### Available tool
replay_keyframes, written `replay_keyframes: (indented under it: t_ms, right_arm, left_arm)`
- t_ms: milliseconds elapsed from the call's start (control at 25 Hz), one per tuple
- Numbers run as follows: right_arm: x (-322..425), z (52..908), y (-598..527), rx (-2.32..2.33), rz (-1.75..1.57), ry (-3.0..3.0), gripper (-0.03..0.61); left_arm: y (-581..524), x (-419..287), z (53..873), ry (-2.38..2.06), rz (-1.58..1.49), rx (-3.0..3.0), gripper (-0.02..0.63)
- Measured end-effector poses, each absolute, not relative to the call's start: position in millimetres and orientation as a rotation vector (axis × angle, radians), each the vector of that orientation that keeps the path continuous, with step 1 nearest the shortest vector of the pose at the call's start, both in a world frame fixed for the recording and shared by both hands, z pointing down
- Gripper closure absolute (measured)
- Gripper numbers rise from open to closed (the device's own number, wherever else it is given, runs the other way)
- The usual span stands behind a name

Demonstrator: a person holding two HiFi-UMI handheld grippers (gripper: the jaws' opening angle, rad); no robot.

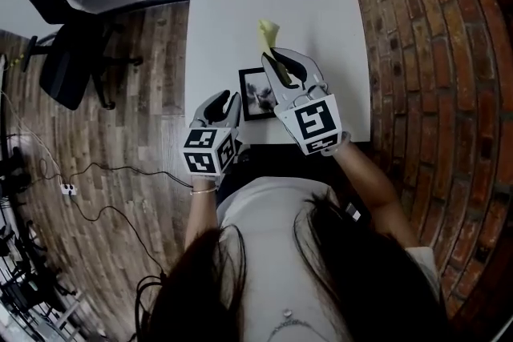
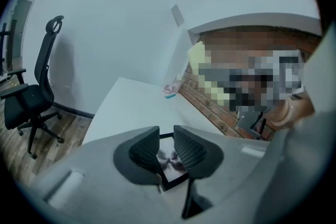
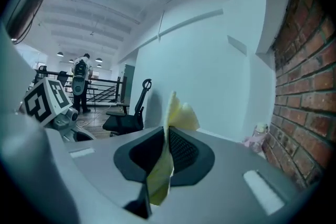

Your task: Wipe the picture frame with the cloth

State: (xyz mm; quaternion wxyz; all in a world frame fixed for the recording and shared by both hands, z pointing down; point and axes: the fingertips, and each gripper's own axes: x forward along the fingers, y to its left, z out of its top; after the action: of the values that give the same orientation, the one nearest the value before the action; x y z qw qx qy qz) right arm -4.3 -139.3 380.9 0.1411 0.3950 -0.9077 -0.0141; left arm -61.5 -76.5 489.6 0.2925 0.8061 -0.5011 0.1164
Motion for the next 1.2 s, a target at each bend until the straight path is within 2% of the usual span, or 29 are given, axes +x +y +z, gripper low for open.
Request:
replay_keyframes:
  t_ms: [520, 1200]
  right_arm:
    - [-31, 452, -156, 0.832, 0.062, -2.518, 0.546]
    - [-59, 540, -150, 0.481, 0.14, -2.306, 0.546]
  left_arm:
    - [-74, -58, 544, -1.285, 0.408, 2.009, 0.483]
    - [-63, -55, 593, -1.207, 0.497, 1.888, 0.479]
